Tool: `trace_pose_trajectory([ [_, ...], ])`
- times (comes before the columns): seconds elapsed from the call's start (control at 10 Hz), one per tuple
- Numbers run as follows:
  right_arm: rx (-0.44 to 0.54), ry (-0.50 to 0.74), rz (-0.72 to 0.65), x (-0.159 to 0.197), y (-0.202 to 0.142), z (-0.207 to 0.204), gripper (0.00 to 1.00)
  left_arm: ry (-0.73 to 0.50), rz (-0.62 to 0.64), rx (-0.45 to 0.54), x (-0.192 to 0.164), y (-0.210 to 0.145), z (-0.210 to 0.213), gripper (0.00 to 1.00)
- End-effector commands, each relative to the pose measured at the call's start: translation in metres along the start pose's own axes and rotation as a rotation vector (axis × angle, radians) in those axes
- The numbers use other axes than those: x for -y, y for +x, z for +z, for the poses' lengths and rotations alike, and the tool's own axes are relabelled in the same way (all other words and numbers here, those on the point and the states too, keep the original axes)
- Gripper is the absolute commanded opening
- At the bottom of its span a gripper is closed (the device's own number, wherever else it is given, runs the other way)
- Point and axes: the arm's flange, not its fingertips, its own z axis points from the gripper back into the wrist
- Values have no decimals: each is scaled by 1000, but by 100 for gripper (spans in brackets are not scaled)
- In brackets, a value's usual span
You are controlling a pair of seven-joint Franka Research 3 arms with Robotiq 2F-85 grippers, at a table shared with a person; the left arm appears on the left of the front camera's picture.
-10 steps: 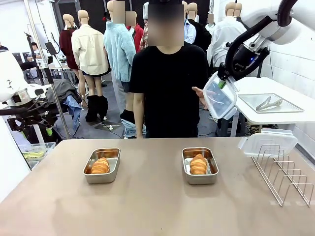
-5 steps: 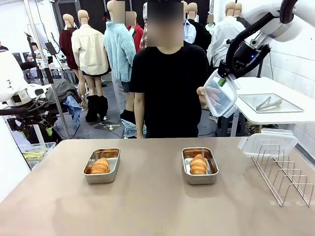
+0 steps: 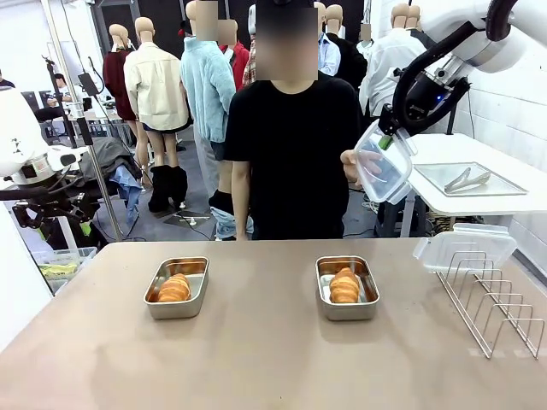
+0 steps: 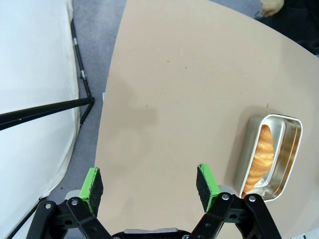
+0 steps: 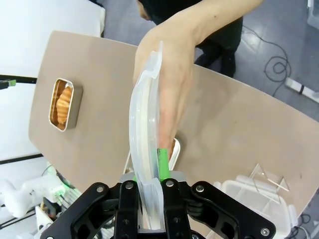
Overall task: Place the bread in airtight containers.
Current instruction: Pick up one Airtight Container lid and hand it to the human.
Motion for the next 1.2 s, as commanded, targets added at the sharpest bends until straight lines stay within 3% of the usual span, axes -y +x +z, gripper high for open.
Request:
trace_pose_trajectory([
  [0.0,1,1,-4,-1,-2,-1,0,1,8,-3,-2,-1,2,97],
  [0.1,0,0,0,0,0,0,0,1,8,-3,-2,-1,2,97],
  [0.6,-148,-14,273,-8,-92,75,100,1,8,-3,-2,-1,2,97],
  [0.8,-245,-83,443,-12,-149,91,100,1,8,-3,-2,-1,2,97],
  [0.9,-317,-174,583,-13,-183,96,100,1,8,-3,-2,-1,2,97],
  [1.0,-389,-341,804,-9,-221,97,100,1,8,-3,-2,-1,2,97],
  [1.1,-382,-316,904,-5,-246,98,100,1,8,-3,-2,-1,2,97],
])
